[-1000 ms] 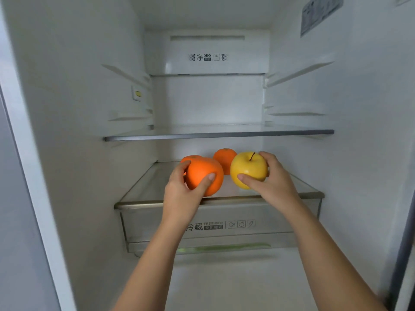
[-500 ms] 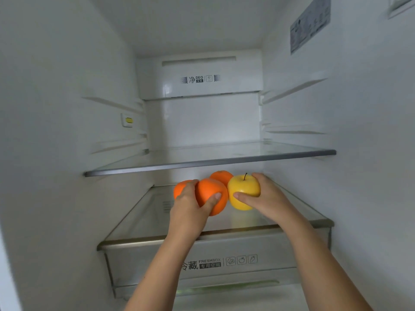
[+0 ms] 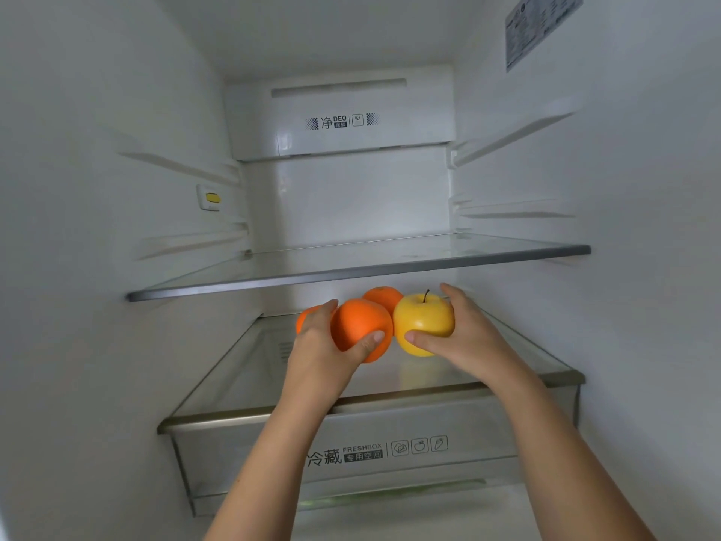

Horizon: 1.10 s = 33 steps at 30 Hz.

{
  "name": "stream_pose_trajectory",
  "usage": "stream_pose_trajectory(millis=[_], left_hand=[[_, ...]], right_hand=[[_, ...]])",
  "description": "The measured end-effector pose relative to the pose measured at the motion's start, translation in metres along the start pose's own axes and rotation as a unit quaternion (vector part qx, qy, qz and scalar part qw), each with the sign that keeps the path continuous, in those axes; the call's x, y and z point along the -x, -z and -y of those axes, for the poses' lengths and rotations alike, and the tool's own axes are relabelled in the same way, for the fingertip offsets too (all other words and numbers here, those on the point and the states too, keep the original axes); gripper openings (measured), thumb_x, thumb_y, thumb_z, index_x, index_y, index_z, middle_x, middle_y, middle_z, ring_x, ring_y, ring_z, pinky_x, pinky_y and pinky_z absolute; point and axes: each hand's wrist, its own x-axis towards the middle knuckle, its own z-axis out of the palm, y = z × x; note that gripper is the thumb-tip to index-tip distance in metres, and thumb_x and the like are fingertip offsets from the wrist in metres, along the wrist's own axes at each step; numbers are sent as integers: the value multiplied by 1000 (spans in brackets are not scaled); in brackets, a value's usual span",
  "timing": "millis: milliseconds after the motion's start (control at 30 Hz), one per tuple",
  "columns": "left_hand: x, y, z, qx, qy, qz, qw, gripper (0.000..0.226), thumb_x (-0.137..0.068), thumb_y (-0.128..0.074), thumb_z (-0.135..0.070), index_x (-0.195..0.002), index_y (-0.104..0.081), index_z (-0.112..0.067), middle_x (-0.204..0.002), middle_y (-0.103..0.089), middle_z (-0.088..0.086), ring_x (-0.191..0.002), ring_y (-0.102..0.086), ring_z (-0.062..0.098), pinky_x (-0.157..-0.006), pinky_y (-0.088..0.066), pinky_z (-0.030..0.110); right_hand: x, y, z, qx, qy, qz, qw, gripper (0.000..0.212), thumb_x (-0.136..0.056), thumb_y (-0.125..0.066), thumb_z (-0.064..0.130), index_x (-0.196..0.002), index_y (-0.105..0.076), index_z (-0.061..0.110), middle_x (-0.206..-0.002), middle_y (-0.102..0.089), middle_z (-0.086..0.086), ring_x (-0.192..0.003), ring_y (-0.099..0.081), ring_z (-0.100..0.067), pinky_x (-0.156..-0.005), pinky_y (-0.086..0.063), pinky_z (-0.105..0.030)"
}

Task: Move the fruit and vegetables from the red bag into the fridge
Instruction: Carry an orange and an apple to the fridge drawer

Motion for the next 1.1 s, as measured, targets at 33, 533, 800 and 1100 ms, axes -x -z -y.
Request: stream_pose_trajectory(millis=[33,533,800,1100], left_hand=[[0,0,0,-4,-3,-2,1000,75,-73,-74,-37,-136,-39,-15,-135,-47,4,-120,-46,19,-89,-35,24],[12,14,0,3,-23,-32,999,59,-84,-62,-34,-135,-41,-14,-135,-47,4,-119,-45,17,-89,-32,21],[44,32,0,-71,-92,-53,992,49,-85,-54,-39,-125,-51,-11,-126,-54,8,-110,-51,28,-89,-42,40],[98,49,22,-160,-157,-55,973,46,-83,-42,-38,-110,-62,-7,-115,-63,11,-102,-58,32,-84,-47,41]], right_hand=[[0,0,0,0,1,0,1000,92,-71,-76,38,-143,-20,25,-144,-32,-2,-123,-40,-22,-95,-36,-33],[34,-3,12,46,53,-92,993,84,-74,-71,43,-141,-25,23,-138,-31,-1,-128,-32,-17,-90,-31,-26],[76,-19,26,124,120,-137,975,59,-80,-65,34,-131,-44,13,-124,-48,-8,-115,-44,-26,-94,-36,-37],[131,-44,44,177,185,-125,958,50,-82,-45,43,-119,-57,10,-116,-59,-6,-108,-48,-18,-90,-43,-37]])
